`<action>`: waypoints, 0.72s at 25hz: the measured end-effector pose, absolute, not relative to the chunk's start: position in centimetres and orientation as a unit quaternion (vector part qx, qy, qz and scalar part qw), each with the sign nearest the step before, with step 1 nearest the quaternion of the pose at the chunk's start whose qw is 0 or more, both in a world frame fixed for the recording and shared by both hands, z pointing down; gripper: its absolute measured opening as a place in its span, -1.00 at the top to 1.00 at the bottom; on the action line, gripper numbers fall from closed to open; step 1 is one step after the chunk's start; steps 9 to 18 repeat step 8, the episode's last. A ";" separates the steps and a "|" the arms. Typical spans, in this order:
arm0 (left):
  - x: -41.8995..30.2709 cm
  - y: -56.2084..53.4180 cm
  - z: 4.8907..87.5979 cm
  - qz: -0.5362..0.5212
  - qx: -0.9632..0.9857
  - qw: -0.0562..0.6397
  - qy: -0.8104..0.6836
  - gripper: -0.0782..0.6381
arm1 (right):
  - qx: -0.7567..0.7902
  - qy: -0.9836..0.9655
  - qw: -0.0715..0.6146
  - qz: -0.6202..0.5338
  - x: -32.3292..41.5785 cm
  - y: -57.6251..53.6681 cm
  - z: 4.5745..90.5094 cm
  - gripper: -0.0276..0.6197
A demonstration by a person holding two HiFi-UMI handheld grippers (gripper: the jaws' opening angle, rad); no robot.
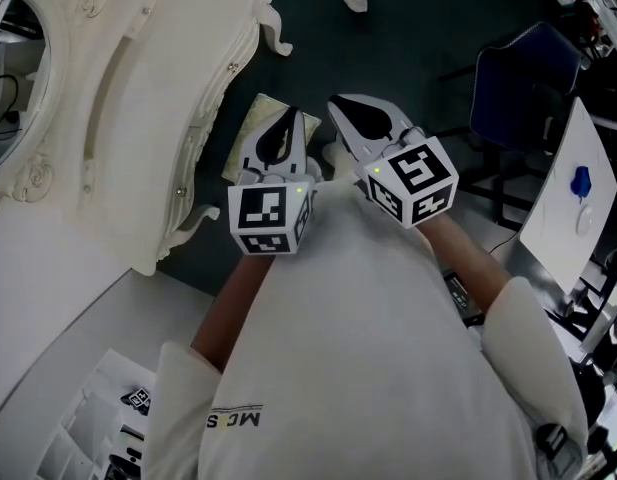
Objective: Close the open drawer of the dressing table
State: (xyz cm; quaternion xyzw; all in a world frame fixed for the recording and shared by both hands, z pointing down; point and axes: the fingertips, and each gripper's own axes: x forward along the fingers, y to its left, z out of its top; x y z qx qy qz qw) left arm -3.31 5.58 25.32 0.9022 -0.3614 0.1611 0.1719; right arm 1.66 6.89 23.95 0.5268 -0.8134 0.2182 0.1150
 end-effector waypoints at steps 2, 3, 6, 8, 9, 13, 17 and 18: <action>-3.2 5.7 25.2 0.158 0.903 0.177 -0.358 0.76 | 0.531 -0.811 0.114 0.218 2.0 7.0 23.9 0.91; -3.1 5.8 25.2 0.157 0.904 0.178 -0.356 0.76 | 0.534 -0.809 0.113 0.219 2.2 7.1 23.9 0.91; -3.0 6.5 25.2 0.157 0.908 0.176 -0.347 0.76 | 0.539 -0.805 0.111 0.223 2.3 7.7 24.0 0.91; -2.9 7.0 25.1 0.157 0.910 0.178 -0.339 0.76 | 0.542 -0.802 0.111 0.227 2.3 8.1 24.2 0.91; -2.9 7.0 25.1 0.157 0.910 0.178 -0.339 0.76 | 0.542 -0.802 0.111 0.227 2.3 8.1 24.2 0.91; -2.9 7.0 25.1 0.157 0.910 0.178 -0.339 0.76 | 0.542 -0.802 0.111 0.227 2.3 8.1 24.2 0.91; -2.9 7.0 25.1 0.157 0.910 0.178 -0.339 0.76 | 0.542 -0.802 0.111 0.227 2.3 8.1 24.2 0.91; -2.9 7.0 25.1 0.157 0.910 0.178 -0.339 0.76 | 0.542 -0.802 0.111 0.227 2.3 8.1 24.2 0.91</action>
